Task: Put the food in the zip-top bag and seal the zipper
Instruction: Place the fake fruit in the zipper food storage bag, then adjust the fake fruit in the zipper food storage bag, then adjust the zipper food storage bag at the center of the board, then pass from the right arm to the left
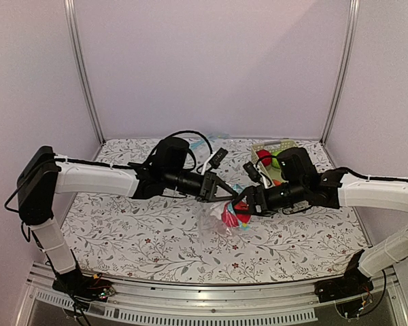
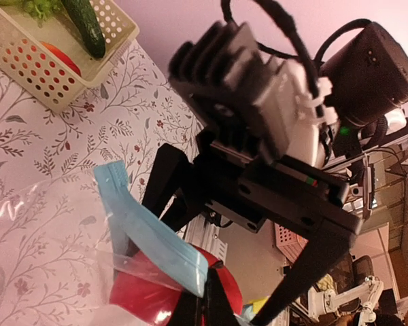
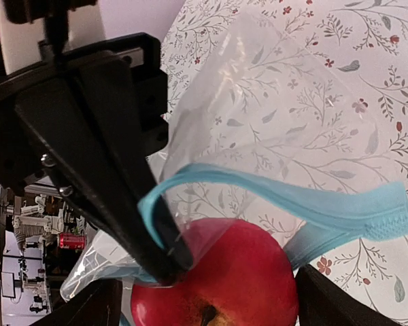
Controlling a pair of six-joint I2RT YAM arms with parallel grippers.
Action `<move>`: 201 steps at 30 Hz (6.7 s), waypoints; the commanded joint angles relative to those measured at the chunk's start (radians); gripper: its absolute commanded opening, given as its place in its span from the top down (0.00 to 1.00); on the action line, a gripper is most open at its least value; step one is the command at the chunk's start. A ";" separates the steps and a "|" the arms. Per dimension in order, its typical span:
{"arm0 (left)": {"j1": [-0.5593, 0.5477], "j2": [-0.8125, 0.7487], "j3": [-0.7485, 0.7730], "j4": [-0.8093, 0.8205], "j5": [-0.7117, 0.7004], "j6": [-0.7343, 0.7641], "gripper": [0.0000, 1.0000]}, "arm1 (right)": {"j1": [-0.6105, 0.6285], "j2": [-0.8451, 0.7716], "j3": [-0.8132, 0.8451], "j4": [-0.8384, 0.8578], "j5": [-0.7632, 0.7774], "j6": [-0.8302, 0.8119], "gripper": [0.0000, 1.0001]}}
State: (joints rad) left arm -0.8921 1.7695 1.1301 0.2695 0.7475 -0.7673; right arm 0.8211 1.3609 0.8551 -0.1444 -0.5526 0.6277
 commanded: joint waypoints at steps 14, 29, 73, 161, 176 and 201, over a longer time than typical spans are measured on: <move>-0.008 0.051 -0.056 0.082 -0.024 -0.004 1.00 | 0.011 -0.057 -0.038 -0.038 0.173 -0.012 0.18; -0.008 0.101 -0.079 0.019 -0.071 0.077 1.00 | 0.013 -0.088 -0.007 -0.260 0.437 -0.031 0.09; -0.017 0.110 -0.093 0.102 -0.039 0.047 1.00 | 0.019 0.126 -0.191 0.385 0.073 0.265 0.32; 0.029 -0.056 0.042 -0.457 -0.254 0.165 1.00 | -0.001 0.061 0.415 -0.803 0.328 -0.118 1.00; 0.021 -0.060 0.069 -0.499 -0.211 0.112 0.67 | 0.011 0.054 0.434 -0.737 0.340 0.046 1.00; -0.218 -0.086 0.053 -0.523 -0.600 0.030 0.13 | 0.019 0.058 0.412 -0.658 0.439 0.153 1.00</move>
State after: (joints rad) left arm -1.0931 1.6905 1.1931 -0.2924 0.2260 -0.6968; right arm 0.8333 1.4223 1.2701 -0.8177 -0.1368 0.7719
